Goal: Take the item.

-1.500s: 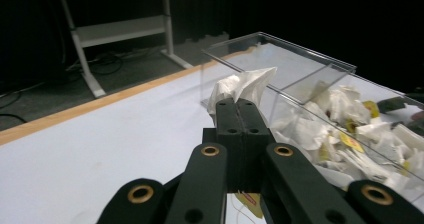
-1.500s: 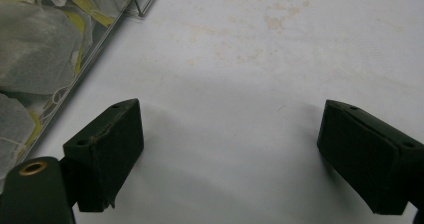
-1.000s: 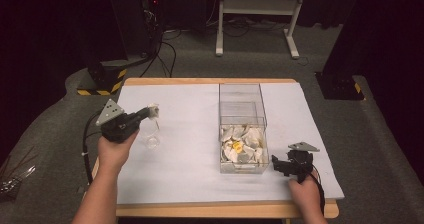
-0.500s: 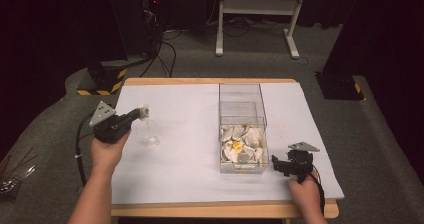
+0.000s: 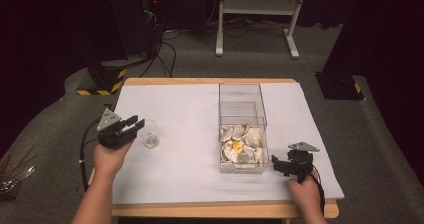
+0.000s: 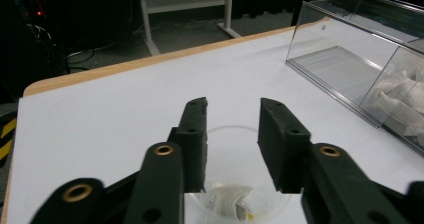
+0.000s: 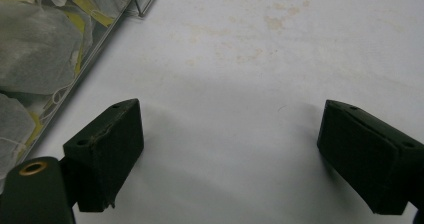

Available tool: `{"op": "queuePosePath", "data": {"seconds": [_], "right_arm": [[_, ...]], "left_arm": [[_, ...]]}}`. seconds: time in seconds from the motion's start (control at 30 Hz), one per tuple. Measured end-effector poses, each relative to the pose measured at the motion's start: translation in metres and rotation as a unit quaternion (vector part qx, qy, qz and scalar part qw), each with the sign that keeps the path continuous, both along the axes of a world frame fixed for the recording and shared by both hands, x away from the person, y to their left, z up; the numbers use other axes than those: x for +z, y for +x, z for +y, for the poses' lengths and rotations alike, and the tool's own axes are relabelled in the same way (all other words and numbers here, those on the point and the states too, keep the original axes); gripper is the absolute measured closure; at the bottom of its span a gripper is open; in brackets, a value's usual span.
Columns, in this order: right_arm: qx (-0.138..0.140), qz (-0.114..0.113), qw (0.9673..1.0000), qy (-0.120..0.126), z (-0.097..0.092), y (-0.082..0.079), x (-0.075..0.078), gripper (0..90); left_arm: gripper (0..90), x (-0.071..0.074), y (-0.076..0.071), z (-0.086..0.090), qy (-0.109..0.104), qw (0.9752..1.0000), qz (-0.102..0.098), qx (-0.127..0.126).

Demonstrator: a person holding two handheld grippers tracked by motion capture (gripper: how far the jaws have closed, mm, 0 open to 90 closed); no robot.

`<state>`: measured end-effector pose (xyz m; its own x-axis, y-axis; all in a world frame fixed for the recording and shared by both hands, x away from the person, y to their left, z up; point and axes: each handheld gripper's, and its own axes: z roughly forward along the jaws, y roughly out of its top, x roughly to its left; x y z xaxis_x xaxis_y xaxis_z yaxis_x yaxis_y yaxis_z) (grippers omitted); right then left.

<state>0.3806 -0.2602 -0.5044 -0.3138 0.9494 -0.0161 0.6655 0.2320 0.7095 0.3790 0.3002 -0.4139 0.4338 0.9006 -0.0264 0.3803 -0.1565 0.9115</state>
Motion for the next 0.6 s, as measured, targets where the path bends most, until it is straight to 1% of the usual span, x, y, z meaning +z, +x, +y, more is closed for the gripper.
{"op": "queuePosePath", "data": {"seconds": [0.1,0.17,0.2,0.27,0.4,0.43,0.6], "right_arm": [[0.0,0.0,1.0,0.0,0.0,0.0,0.0,11.3],[0.0,0.0,1.0,0.0,0.0,0.0,0.0,11.3],[0.0,0.0,1.0,0.0,0.0,0.0,0.0,11.3],[0.0,0.0,1.0,0.0,0.0,0.0,0.0,11.3],[0.0,0.0,1.0,0.0,0.0,0.0,0.0,11.3],[0.0,0.0,1.0,0.0,0.0,0.0,0.0,11.3],[0.0,0.0,1.0,0.0,0.0,0.0,0.0,11.3]], "left_arm": [[54.1,-0.005,-0.005,0.0,0.005,1.0,0.005,-0.002],[50.0,-0.009,-0.008,0.001,0.002,1.0,0.008,-0.004],[49.4,-0.011,-0.01,0.003,-0.005,0.9999,0.013,-0.008],[47.1,-0.015,-0.014,0.006,-0.011,0.9996,0.022,-0.014],[42.9,-0.024,-0.023,0.01,-0.008,0.9992,0.034,-0.02],[42.0,-0.027,-0.025,0.012,-0.002,0.9991,0.037,-0.018],[40.2,-0.049,-0.034,0.021,-0.005,0.998,0.063,-0.005]]}}
